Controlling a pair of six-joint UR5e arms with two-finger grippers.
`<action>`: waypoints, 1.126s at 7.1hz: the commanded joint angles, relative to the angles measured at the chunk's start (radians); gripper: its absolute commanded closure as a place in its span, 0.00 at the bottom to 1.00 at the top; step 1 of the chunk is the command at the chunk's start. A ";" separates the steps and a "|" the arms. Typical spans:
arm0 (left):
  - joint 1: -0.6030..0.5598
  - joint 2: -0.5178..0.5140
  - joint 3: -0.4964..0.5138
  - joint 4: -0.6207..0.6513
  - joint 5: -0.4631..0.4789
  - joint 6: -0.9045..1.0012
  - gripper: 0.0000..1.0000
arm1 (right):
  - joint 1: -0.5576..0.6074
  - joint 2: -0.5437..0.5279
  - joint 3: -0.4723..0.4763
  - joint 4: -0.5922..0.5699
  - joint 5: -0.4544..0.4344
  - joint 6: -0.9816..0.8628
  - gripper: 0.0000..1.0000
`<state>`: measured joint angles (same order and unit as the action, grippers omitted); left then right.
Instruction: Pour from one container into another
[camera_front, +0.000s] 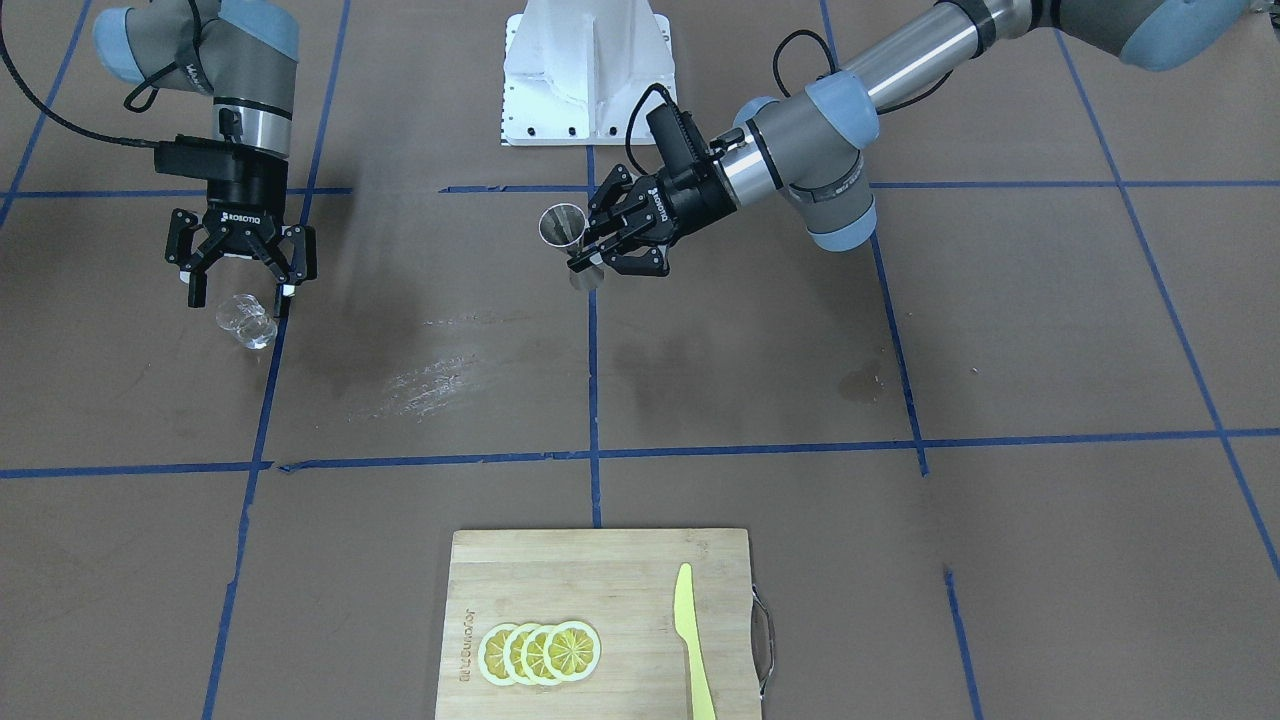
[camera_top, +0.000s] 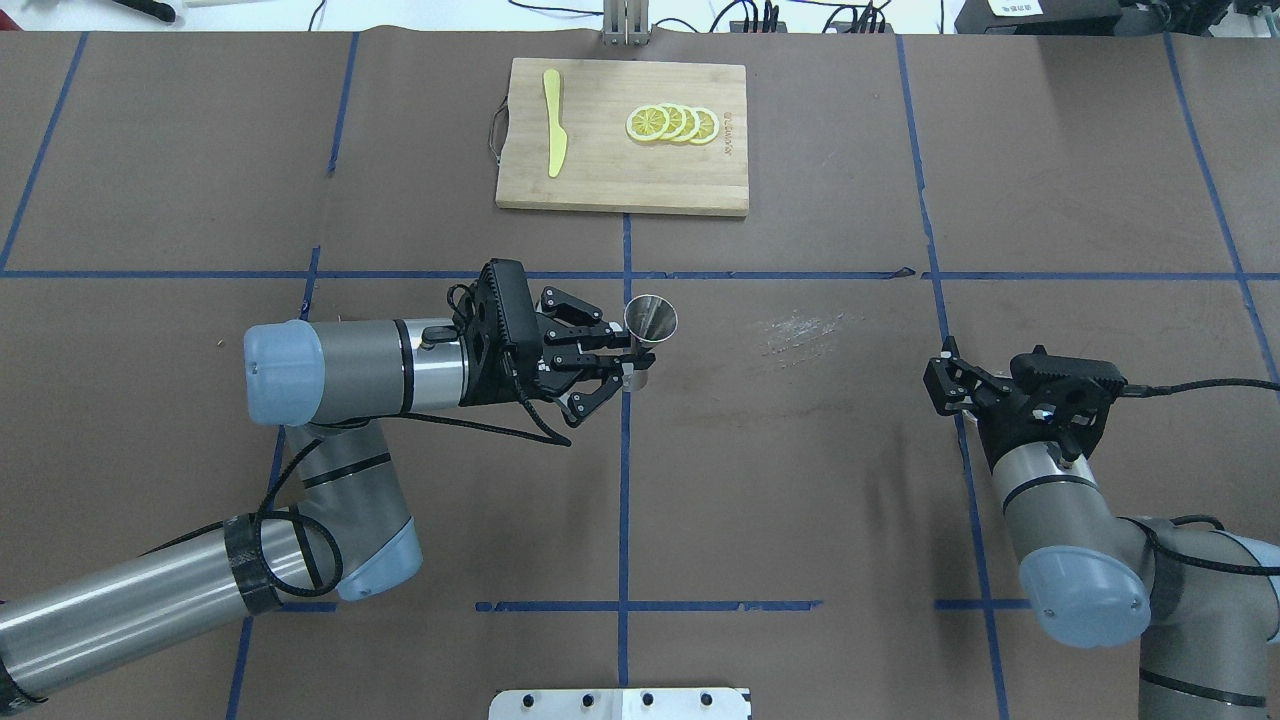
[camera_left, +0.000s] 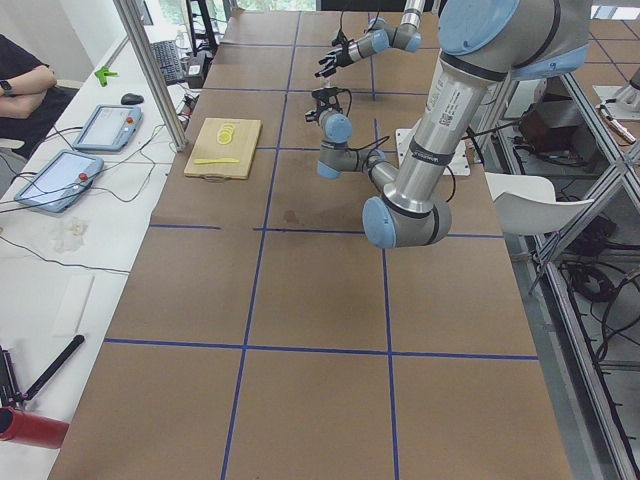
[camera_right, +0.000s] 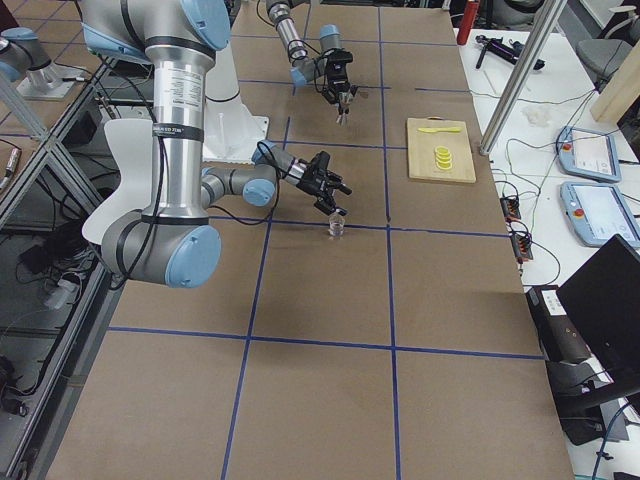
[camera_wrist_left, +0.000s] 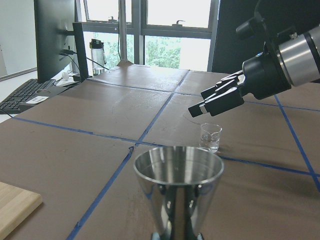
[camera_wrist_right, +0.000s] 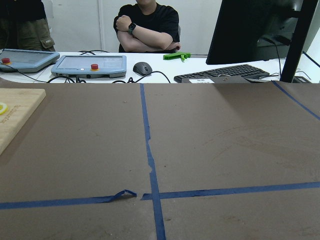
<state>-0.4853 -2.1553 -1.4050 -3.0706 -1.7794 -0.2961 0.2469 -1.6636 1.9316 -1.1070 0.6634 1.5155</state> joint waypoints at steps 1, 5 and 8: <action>0.001 0.005 0.000 0.000 0.002 0.000 1.00 | -0.044 -0.011 -0.069 0.018 -0.091 0.061 0.00; 0.002 0.006 0.000 0.000 0.002 0.000 1.00 | -0.099 -0.013 -0.143 0.018 -0.175 0.158 0.00; 0.002 0.008 -0.003 -0.002 0.002 0.000 1.00 | -0.112 -0.007 -0.201 0.018 -0.206 0.199 0.03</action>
<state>-0.4832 -2.1479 -1.4069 -3.0724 -1.7779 -0.2961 0.1375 -1.6732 1.7461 -1.0885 0.4686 1.7078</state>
